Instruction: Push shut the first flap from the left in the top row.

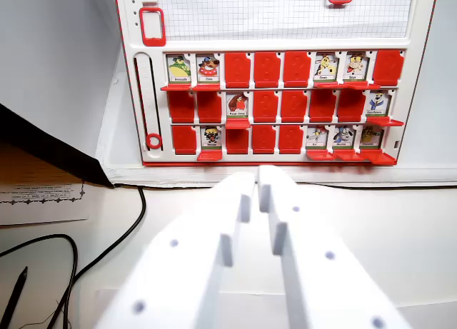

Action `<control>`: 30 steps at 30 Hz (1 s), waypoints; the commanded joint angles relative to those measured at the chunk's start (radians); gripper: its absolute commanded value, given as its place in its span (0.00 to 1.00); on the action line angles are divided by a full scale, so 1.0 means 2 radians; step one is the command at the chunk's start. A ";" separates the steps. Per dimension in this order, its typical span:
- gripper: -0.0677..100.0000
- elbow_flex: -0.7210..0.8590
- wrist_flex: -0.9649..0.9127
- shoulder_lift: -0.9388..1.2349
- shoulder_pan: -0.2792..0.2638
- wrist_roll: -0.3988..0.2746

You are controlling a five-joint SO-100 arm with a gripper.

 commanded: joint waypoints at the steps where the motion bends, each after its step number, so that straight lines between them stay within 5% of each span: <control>1: 0.00 -0.027 -0.011 0.002 -0.015 0.002; 8: 0.00 0.037 -0.065 -0.001 -0.041 0.008; 23: 0.00 0.229 -0.332 -0.084 -0.067 0.002; 30: 0.00 0.186 -0.365 -0.196 -0.075 0.028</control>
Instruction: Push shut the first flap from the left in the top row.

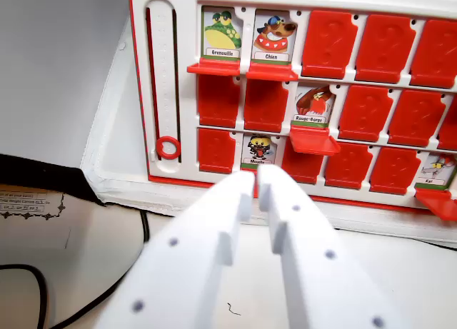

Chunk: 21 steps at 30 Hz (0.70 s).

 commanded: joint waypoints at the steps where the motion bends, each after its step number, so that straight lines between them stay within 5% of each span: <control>1: 0.00 -0.065 -0.026 -0.048 -0.013 0.009; 21: 0.00 -0.263 -0.072 -0.298 -0.031 0.012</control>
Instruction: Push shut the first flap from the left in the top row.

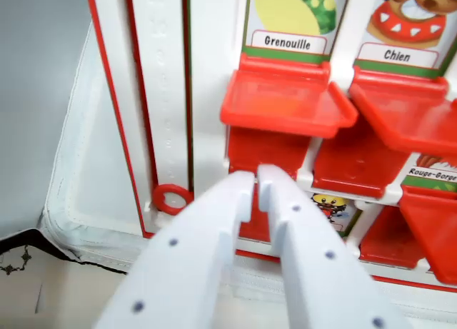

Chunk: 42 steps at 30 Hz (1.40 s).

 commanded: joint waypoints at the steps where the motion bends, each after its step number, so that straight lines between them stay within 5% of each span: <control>1: 0.00 -0.087 -0.014 -0.007 0.001 -0.001; 42: 0.00 -0.196 -0.074 -0.079 0.021 -0.003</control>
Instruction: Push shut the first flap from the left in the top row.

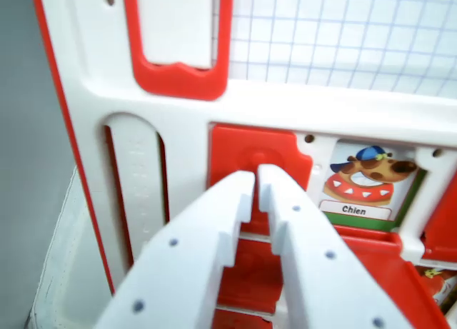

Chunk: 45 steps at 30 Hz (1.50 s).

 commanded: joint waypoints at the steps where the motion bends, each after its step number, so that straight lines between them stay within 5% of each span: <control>1: 0.00 -0.061 -0.008 0.036 0.002 -0.002; 19: 0.00 -0.023 0.110 0.203 0.012 0.024; 30: 0.00 0.017 0.272 0.348 0.056 0.041; 39: 0.00 -0.015 0.407 0.432 0.099 0.007; 45: 0.00 -0.032 0.487 0.481 0.114 -0.058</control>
